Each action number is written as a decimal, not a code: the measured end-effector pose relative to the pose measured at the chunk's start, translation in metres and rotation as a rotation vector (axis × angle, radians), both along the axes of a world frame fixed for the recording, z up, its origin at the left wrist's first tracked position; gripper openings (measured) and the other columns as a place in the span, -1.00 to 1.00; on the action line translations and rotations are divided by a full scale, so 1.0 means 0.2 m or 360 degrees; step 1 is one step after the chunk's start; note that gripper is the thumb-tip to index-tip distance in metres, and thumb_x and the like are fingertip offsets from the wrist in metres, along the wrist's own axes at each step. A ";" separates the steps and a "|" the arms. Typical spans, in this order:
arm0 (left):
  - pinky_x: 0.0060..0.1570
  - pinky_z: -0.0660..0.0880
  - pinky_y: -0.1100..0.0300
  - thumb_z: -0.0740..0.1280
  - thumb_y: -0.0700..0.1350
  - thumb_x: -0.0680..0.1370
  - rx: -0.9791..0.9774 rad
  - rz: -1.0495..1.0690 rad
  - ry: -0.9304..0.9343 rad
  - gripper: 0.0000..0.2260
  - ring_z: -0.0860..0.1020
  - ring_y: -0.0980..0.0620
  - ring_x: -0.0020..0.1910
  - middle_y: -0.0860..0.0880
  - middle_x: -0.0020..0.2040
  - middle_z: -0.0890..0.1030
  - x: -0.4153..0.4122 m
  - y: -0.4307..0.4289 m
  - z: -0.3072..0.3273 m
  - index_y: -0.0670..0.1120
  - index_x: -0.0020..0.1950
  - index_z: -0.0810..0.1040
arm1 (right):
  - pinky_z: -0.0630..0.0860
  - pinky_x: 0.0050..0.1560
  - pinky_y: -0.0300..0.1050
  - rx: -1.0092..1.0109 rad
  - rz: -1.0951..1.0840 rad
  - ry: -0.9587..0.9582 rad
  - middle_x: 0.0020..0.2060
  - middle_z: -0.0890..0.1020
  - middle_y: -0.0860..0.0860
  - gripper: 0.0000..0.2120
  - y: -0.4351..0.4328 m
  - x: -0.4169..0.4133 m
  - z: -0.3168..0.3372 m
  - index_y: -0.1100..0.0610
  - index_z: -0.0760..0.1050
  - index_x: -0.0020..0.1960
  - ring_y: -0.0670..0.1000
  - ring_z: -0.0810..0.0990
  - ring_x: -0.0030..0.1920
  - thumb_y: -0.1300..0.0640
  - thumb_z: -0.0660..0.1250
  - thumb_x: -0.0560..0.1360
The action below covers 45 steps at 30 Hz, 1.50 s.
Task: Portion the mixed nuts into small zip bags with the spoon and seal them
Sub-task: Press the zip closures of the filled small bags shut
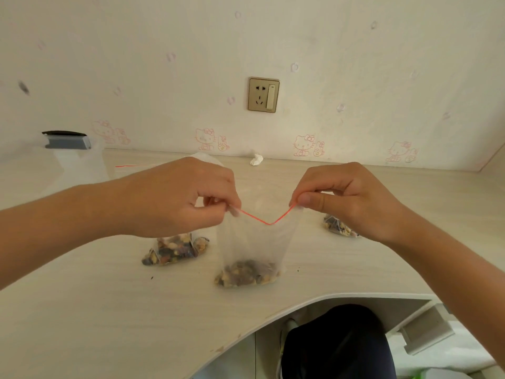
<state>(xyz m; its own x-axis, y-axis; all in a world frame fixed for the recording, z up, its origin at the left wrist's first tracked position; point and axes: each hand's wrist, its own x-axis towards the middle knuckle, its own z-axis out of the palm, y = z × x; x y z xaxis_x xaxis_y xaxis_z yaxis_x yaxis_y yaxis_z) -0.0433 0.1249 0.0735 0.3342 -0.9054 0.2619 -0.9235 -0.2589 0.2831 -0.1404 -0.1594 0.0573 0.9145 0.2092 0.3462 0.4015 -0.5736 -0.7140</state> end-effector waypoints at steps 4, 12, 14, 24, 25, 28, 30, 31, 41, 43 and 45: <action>-0.08 0.33 0.44 0.13 -0.05 0.58 0.0042 -0.0002 -0.0150 -0.66 0.50 0.18 -0.13 0.18 -0.05 0.56 0.01 0.02 0.01 0.06 0.05 0.71 | 0.50 -0.02 -0.20 -0.0040 -0.0031 -0.0101 -0.18 0.72 0.07 -0.87 0.00 -0.02 0.00 0.20 0.73 -0.07 0.07 0.66 -0.11 0.36 0.43 0.55; -0.12 0.53 0.32 0.41 0.05 0.51 -0.0049 0.0121 0.0657 -0.90 0.65 0.05 -0.18 0.03 -0.20 0.67 0.04 0.04 0.10 0.13 -0.05 0.72 | 0.51 -0.11 0.09 0.0326 -0.0219 0.0054 -0.24 0.71 0.16 -0.88 0.02 -0.01 0.01 0.21 0.74 -0.12 0.17 0.60 -0.21 0.33 0.44 0.54; -0.19 0.55 0.34 0.46 -0.06 0.48 -0.0115 0.0261 0.0957 -0.88 0.66 0.06 -0.28 -0.05 -0.24 0.70 0.06 0.02 0.09 0.11 -0.01 0.71 | 0.52 -0.12 0.01 0.0327 -0.0248 0.0110 -0.25 0.71 0.15 -0.91 0.03 0.00 0.01 0.20 0.72 -0.13 0.05 0.58 -0.25 0.32 0.46 0.52; -0.30 0.64 0.15 0.52 -0.14 0.44 0.0124 0.0489 0.1994 -0.93 0.58 0.03 -0.37 -0.09 -0.26 0.58 0.03 -0.07 0.08 -0.11 -0.21 0.70 | 0.52 -0.23 -0.09 0.0212 -0.0404 0.0284 -0.24 0.66 0.19 -0.88 0.10 0.02 0.03 0.08 0.65 -0.11 -0.05 0.55 -0.31 0.21 0.40 0.38; -0.31 0.64 0.14 0.48 -0.11 0.44 0.0131 0.0483 0.2016 -0.92 0.60 0.01 -0.36 -0.10 -0.25 0.59 0.03 -0.07 0.08 -0.10 -0.23 0.68 | 0.52 -0.23 -0.08 0.0205 -0.0420 0.0294 -0.26 0.67 0.17 -0.88 0.11 0.02 0.03 0.07 0.67 -0.11 -0.06 0.56 -0.30 0.26 0.41 0.43; -0.32 0.65 0.15 0.45 -0.15 0.51 0.0108 0.0492 0.1905 -0.87 0.66 -0.04 -0.33 -0.13 -0.25 0.65 0.01 -0.09 0.06 -0.11 -0.24 0.67 | 0.53 -0.22 -0.05 0.0192 -0.0466 0.0350 -0.35 0.63 0.03 -0.84 0.12 0.02 0.02 0.08 0.70 -0.10 -0.05 0.55 -0.31 0.30 0.41 0.48; -0.36 0.63 0.17 0.44 -0.19 0.54 0.0032 0.0533 0.1761 -0.85 0.67 -0.06 -0.36 -0.16 -0.27 0.66 0.00 -0.10 0.06 -0.12 -0.24 0.67 | 0.52 -0.23 -0.02 0.0190 -0.0479 0.0374 -0.39 0.62 -0.03 -0.93 0.13 0.02 0.02 0.10 0.70 -0.12 -0.06 0.53 -0.35 0.24 0.47 0.48; -0.39 0.61 0.18 0.46 -0.19 0.50 -0.0009 0.0558 0.1686 -0.88 0.66 -0.05 -0.38 -0.16 -0.29 0.66 -0.01 -0.10 0.07 -0.12 -0.24 0.67 | 0.50 -0.24 0.00 0.0189 -0.0491 0.0369 -0.41 0.62 -0.04 -0.95 0.13 0.01 0.03 0.11 0.70 -0.15 -0.06 0.52 -0.37 0.21 0.49 0.48; -0.45 0.17 0.15 0.20 -0.07 0.57 0.0299 0.0703 -0.0716 -0.84 0.37 0.09 -0.43 0.06 -0.39 0.41 -0.11 -0.13 0.08 0.06 -0.19 0.27 | 0.32 -0.56 -0.25 0.0038 -0.0653 0.0231 -0.46 0.59 -0.02 -0.83 0.17 -0.02 0.07 0.08 0.66 -0.27 -0.12 0.38 -0.55 0.27 0.42 0.45; -0.42 0.22 0.18 0.24 -0.03 0.56 0.0434 0.0737 -0.0543 -0.84 0.42 0.14 -0.37 0.08 -0.33 0.45 -0.10 -0.13 0.10 0.10 -0.19 0.31 | 0.38 -0.51 -0.24 -0.0036 -0.0652 0.0200 -0.42 0.64 -0.01 -0.83 0.18 -0.03 0.07 0.06 0.67 -0.27 -0.11 0.44 -0.49 0.26 0.42 0.44; -0.34 0.36 0.18 0.33 0.02 0.53 0.0628 0.0775 -0.0133 -0.89 0.53 0.15 -0.33 0.10 -0.26 0.56 -0.09 -0.14 0.13 0.15 -0.14 0.41 | 0.42 -0.45 -0.19 -0.0064 -0.0648 0.0188 -0.39 0.66 0.00 -0.84 0.19 -0.03 0.07 0.06 0.67 -0.26 -0.09 0.47 -0.46 0.26 0.42 0.44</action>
